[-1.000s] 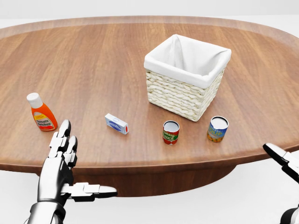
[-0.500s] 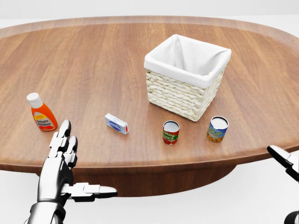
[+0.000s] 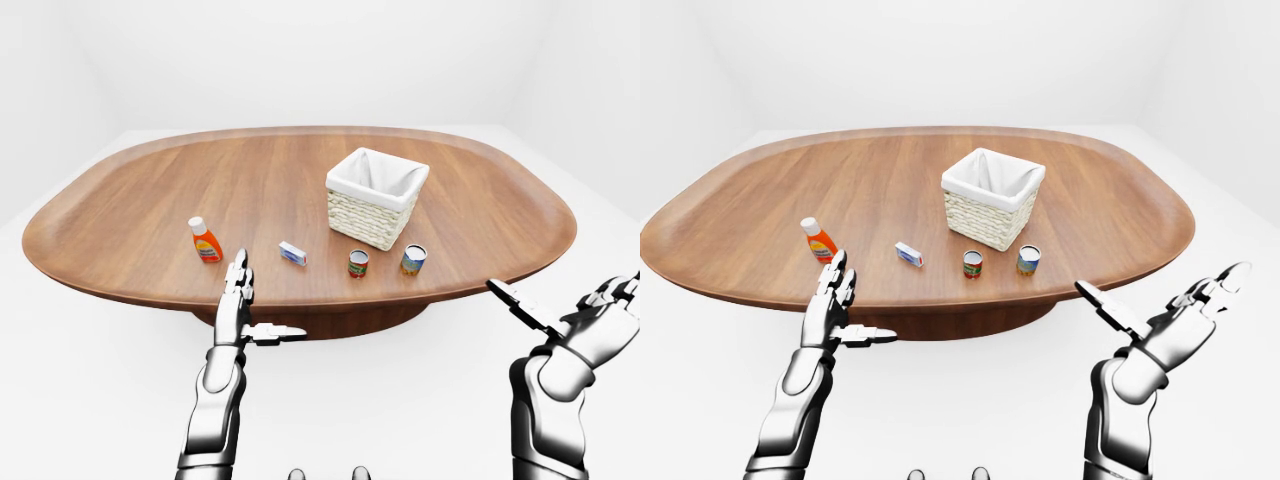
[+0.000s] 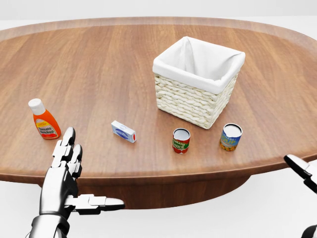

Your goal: Pick up the alphabet soup and the cream cheese box, and put them in the basket.

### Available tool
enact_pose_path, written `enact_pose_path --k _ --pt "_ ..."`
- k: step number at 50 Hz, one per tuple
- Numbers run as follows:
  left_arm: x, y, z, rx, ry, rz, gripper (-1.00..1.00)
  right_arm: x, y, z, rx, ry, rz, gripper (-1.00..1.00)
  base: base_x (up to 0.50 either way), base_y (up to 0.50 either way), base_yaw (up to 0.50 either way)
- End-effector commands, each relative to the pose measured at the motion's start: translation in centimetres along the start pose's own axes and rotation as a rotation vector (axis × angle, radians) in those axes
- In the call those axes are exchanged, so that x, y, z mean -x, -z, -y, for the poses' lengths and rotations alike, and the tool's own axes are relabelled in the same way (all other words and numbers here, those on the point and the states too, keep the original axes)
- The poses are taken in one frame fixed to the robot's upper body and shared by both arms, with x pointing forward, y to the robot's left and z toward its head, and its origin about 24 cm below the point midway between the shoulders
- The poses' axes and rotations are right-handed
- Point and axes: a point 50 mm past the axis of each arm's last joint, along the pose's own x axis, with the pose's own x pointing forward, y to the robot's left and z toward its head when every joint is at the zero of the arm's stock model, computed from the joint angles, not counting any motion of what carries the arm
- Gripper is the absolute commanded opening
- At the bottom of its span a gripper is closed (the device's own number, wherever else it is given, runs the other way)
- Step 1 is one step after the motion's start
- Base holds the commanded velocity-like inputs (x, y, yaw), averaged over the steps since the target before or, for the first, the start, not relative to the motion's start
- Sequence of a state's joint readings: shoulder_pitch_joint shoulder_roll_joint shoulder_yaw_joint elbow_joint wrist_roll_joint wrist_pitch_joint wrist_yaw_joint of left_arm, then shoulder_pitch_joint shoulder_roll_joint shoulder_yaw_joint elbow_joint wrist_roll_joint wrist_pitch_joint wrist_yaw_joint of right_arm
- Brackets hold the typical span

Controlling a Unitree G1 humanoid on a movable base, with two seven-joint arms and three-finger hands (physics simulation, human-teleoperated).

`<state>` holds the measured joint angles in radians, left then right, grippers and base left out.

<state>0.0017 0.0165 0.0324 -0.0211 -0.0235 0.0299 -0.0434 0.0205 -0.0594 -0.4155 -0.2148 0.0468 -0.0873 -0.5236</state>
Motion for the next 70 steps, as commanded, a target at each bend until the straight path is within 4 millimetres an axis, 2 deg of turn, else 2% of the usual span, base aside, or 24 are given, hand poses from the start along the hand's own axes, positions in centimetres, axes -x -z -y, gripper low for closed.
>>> enact_pose_path --k 1,28,70 --pt "0.09 -0.08 0.03 0.000 0.000 0.001 1.00 0.04 -0.38 0.18 -0.017 0.008 0.007 1.00 0.00 0.00 0.00" --pt "0.03 0.03 0.06 -0.001 -0.001 -0.003 1.00 -0.03 -0.06 0.20 -0.016 0.009 -0.004 1.00 0.00 -0.10 0.00" --pt "0.05 -0.02 0.04 -0.002 0.000 0.002 1.00 0.08 0.06 0.15 -0.003 0.004 -0.006 1.00 0.00 -0.30 0.00"
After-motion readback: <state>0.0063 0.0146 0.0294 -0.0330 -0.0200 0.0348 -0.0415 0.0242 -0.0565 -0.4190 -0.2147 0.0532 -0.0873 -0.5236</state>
